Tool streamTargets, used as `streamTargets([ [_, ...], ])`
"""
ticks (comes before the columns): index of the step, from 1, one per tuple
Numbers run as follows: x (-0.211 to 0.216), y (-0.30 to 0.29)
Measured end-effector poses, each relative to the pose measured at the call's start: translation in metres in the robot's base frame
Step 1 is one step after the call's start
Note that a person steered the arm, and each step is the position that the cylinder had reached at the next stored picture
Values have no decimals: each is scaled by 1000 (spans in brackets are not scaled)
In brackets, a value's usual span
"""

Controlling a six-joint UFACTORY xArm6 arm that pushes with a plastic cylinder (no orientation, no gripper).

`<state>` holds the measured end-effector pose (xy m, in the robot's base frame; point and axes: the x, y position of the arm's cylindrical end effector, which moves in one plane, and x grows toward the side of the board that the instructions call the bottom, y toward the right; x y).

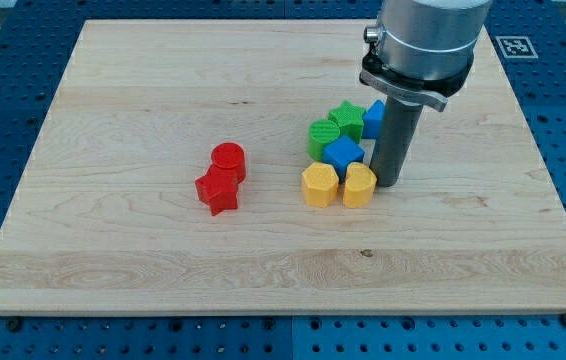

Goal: Move the yellow heart into the yellow hexagon

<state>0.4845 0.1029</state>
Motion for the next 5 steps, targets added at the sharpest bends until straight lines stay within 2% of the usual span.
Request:
streamTargets([
  [5,13,-31],
])
